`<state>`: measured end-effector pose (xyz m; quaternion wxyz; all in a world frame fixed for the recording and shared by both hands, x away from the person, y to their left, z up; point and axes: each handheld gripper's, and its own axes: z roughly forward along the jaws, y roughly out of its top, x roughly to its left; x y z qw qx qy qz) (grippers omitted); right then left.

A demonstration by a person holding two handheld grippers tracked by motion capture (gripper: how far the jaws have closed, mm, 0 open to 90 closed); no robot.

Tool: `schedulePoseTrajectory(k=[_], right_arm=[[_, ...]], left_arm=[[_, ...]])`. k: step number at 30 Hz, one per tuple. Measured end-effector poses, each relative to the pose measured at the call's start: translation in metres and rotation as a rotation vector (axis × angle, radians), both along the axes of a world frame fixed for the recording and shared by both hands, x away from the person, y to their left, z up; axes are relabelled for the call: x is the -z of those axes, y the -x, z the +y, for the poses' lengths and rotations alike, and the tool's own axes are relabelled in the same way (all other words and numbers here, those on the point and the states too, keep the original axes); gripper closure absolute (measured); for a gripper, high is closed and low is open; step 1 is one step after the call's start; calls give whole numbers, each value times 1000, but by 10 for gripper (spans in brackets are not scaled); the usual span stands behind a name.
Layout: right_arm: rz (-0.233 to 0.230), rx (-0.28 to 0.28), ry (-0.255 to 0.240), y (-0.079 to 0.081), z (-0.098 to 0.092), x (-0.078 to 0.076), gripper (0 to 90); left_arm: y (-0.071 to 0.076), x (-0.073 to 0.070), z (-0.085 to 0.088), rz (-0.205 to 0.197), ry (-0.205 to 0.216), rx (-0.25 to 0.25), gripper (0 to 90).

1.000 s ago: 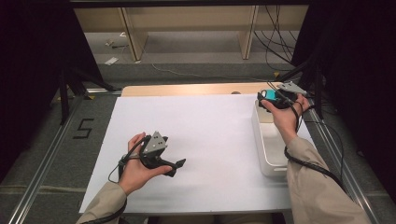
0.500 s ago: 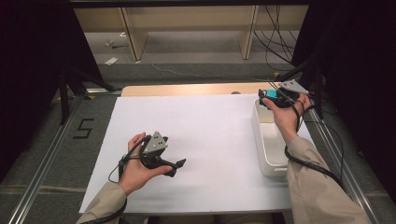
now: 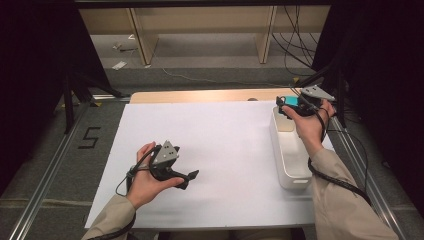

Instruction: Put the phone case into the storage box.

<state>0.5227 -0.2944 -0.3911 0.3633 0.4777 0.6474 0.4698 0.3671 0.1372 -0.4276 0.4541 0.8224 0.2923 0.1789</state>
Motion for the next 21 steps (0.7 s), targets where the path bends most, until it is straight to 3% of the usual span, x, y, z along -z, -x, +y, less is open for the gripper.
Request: schedulePoseTrajectory(k=[21], right_arm=[[12, -117, -26, 32, 13, -8, 106]], left_arm=[[0, -1, 0, -1, 7, -2, 0]])
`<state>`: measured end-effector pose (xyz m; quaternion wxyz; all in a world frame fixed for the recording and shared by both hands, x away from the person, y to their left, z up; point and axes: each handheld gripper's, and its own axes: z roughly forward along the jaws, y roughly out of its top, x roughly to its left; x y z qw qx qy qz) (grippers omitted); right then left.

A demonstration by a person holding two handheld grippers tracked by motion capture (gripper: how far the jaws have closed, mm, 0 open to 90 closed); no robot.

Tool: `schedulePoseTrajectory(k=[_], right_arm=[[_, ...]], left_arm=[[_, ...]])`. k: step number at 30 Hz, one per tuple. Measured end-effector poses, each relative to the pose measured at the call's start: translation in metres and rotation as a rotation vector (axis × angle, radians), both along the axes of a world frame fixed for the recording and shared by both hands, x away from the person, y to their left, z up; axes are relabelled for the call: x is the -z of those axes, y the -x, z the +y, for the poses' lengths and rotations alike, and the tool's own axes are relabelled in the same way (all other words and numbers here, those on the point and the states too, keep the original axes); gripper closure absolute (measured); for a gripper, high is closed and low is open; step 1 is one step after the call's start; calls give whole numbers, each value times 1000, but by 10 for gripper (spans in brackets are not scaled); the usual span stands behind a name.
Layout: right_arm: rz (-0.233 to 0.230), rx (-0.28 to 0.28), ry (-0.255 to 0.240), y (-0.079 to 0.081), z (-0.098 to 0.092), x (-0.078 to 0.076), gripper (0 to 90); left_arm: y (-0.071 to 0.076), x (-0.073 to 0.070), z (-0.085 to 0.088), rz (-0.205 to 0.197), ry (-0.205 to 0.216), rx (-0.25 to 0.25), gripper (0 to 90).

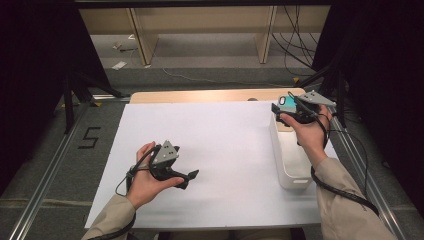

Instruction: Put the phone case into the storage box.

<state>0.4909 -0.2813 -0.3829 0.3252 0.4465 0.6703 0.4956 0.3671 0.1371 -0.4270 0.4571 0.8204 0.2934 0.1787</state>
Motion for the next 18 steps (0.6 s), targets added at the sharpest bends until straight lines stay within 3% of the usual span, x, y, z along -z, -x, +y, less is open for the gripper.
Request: schedulePoseTrajectory(k=[18], right_arm=[[17, -76, 0, 26, 3, -1, 130]], left_arm=[[0, -1, 0, 1, 3, -3, 0]])
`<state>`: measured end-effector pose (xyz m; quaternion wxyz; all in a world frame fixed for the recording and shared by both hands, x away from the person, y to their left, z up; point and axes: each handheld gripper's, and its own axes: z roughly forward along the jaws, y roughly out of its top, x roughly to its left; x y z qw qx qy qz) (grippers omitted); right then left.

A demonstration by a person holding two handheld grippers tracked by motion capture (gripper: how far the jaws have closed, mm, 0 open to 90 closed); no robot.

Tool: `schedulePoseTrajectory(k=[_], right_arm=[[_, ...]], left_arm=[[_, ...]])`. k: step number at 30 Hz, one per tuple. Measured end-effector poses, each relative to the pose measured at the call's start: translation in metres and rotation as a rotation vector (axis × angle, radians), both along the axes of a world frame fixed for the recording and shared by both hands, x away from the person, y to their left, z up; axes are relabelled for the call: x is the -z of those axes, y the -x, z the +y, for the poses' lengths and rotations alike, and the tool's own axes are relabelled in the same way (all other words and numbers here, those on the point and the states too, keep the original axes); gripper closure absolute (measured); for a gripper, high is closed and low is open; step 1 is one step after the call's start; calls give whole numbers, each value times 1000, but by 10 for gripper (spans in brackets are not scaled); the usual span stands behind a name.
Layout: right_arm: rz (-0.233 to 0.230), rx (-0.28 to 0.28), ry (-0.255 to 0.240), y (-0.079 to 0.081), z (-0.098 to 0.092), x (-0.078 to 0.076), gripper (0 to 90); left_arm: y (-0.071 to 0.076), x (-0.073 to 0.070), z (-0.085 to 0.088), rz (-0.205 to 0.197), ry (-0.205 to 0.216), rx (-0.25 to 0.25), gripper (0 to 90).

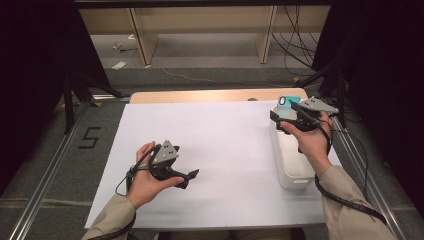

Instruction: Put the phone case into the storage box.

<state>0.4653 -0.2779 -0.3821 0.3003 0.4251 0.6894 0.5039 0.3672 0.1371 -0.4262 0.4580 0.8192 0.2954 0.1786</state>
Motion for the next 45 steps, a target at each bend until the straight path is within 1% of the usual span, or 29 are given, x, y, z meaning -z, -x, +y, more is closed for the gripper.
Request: schedulePoseTrajectory(k=[7, 20, 34, 45], right_arm=[[-5, -33, 0, 10, 3, -1, 139], [0, -85, 0, 26, 7, -3, 152], [2, -102, -7, 35, 5, -5, 155], [1, -132, -2, 43, 4, -4, 155]], left_arm=[[0, 0, 0, -1, -1, 0, 0], [0, -1, 1, -3, 2, -2, 0], [0, -1, 1, -5, 4, -5, 0], [0, -2, 2, -5, 5, -7, 0]])
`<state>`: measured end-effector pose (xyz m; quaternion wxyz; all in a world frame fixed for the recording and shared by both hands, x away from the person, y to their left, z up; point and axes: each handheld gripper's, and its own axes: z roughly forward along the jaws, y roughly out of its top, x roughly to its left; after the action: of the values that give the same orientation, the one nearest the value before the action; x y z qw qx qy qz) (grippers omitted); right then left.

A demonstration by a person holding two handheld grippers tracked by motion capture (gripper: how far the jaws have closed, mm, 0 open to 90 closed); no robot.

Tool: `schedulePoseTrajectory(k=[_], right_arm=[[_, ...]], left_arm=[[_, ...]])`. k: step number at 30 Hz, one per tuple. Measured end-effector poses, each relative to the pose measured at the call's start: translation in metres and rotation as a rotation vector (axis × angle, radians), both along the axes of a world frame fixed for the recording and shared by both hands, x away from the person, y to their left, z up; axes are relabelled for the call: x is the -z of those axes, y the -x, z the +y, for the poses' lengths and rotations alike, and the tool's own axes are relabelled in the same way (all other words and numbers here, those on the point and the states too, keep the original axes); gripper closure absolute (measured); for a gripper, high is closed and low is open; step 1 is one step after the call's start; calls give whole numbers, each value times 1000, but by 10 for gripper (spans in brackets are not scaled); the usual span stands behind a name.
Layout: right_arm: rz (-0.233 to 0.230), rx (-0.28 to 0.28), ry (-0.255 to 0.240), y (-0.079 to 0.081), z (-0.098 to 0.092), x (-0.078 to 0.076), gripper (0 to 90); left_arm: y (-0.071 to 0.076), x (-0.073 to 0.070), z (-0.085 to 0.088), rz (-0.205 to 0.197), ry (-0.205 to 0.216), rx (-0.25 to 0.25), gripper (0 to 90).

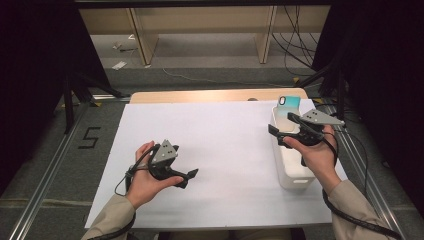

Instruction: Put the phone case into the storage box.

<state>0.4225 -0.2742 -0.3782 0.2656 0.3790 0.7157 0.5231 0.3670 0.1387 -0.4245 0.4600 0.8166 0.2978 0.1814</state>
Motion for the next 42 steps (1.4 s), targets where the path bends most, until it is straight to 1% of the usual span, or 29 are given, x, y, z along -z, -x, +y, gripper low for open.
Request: schedulePoseTrajectory(k=[11, 18, 26, 42], right_arm=[[6, -24, 4, 5, 1, 2, 156], [19, -42, 2, 9, 2, 3, 158], [12, -57, 3, 15, 1, 3, 160], [15, -85, 14, 27, 0, 3, 157]], left_arm=[[0, -1, 0, -2, 1, -2, 0], [0, -1, 1, -3, 3, -3, 0], [0, -1, 1, -5, 1, -1, 0], [0, -2, 1, -6, 5, -5, 0]])
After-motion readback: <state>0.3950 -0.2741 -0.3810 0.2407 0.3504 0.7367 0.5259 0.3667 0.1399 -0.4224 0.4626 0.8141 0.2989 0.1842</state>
